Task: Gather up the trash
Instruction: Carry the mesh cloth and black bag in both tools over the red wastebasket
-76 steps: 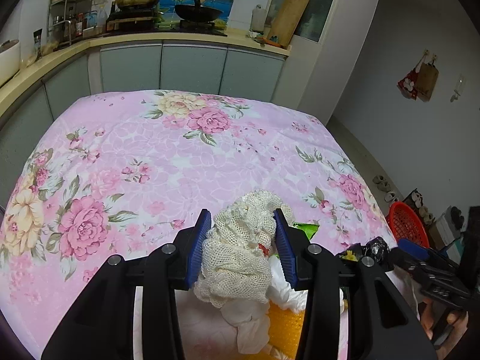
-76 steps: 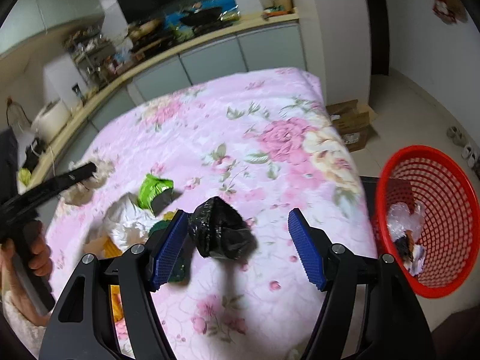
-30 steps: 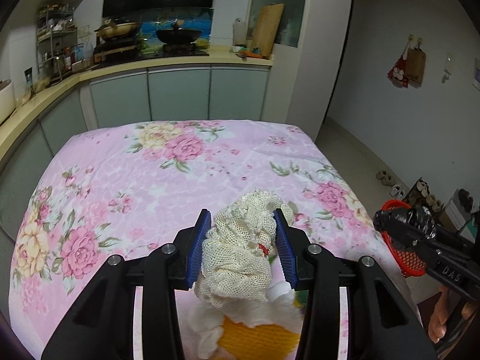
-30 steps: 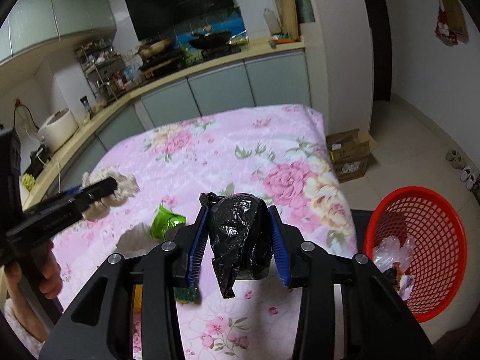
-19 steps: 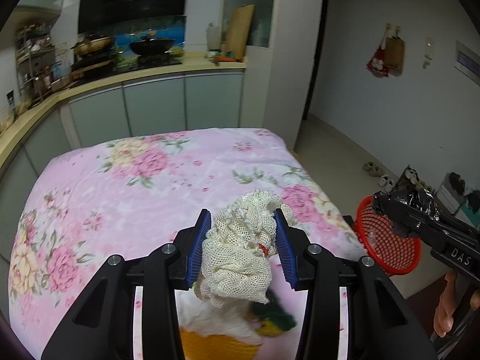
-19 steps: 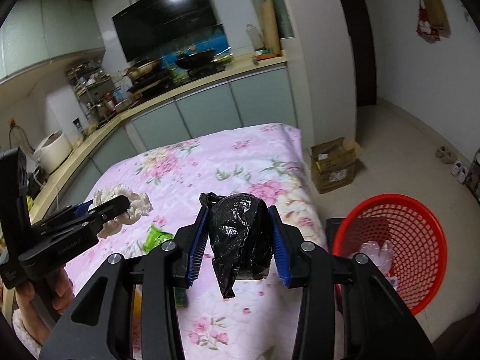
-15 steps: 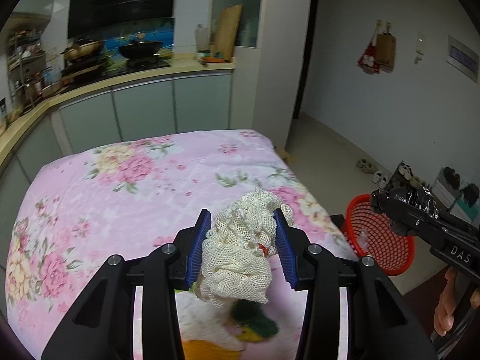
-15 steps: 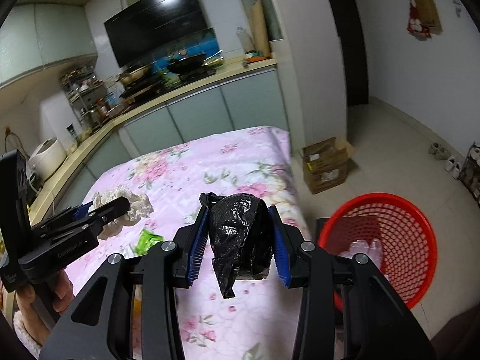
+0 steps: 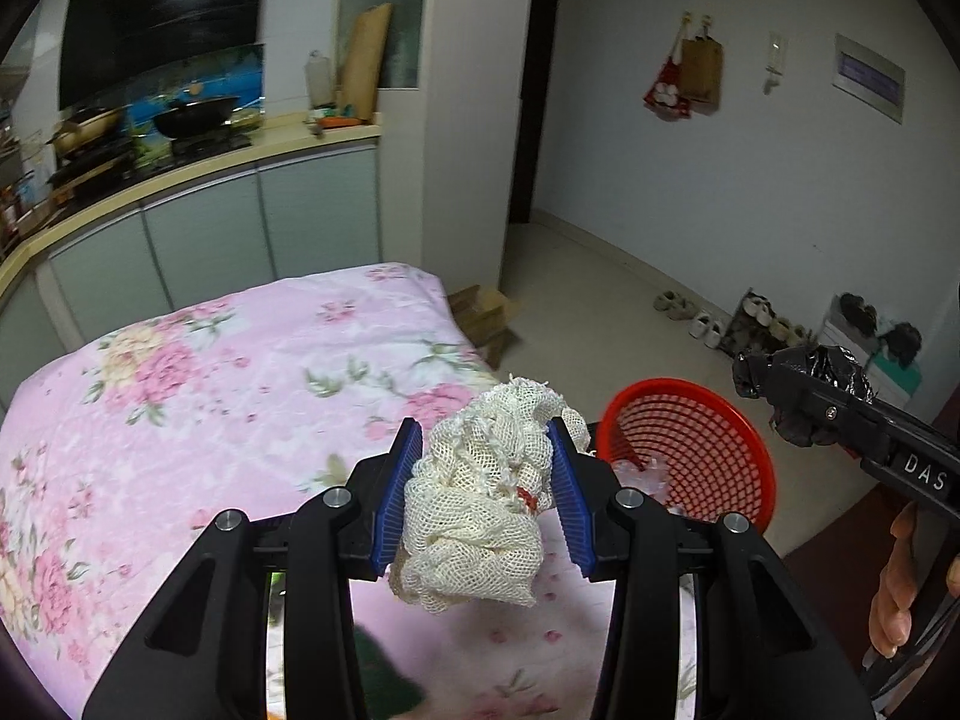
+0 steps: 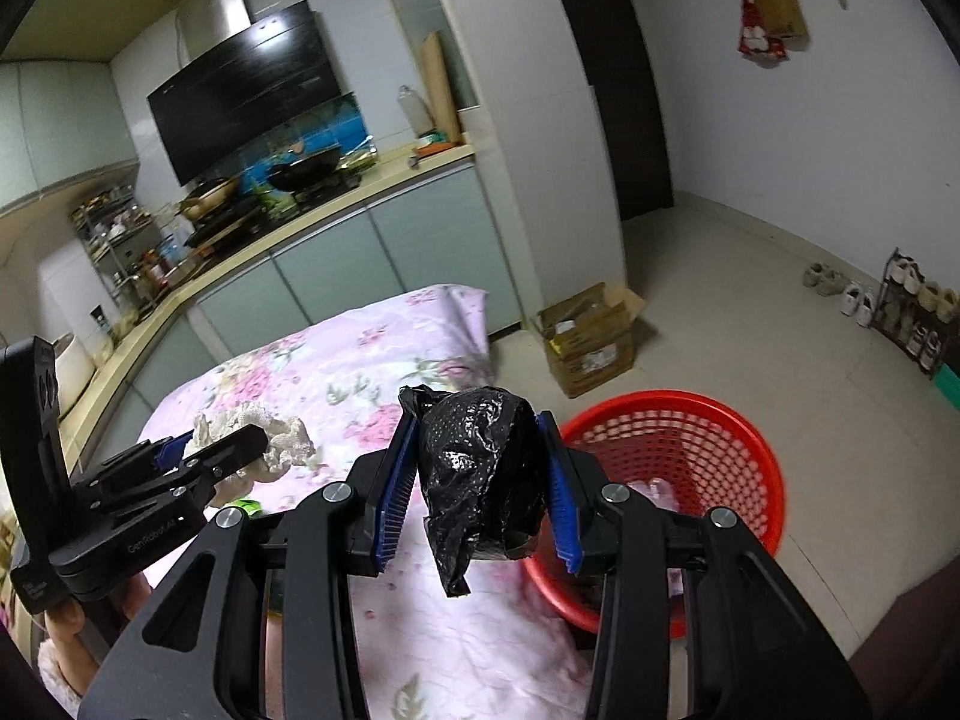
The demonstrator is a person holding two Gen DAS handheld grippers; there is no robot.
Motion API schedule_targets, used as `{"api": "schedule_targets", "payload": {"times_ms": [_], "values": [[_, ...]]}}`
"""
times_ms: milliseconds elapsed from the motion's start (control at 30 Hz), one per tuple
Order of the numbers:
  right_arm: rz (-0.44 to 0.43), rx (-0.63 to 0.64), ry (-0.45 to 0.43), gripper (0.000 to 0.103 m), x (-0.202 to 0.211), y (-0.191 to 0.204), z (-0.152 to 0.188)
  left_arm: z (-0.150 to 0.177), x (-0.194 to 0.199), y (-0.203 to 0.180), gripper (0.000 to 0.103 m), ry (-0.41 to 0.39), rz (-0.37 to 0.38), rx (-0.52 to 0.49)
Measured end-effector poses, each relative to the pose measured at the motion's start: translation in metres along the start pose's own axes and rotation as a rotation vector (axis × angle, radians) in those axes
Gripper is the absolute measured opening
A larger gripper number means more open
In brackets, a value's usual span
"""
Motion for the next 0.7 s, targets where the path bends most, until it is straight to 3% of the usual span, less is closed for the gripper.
{"api": "schedule_targets", "payload": {"times_ms": [700], "values": [[0.115,-0.117,0.010,0.038,0.013,-0.068,0.015,0.009,-0.055,-0.085,0.041,0.106,0.121,-0.112]]}}
Point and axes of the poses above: each gripper's, at about its wrist camera, not at the fingertips, and x roughly against the way its jaws point, y to its left, z to its underside, the point moved 1 cm from there along -x, roughly the way its jaws point, and after that the axes turned 6 degrees about x, right-handed, at the moved point
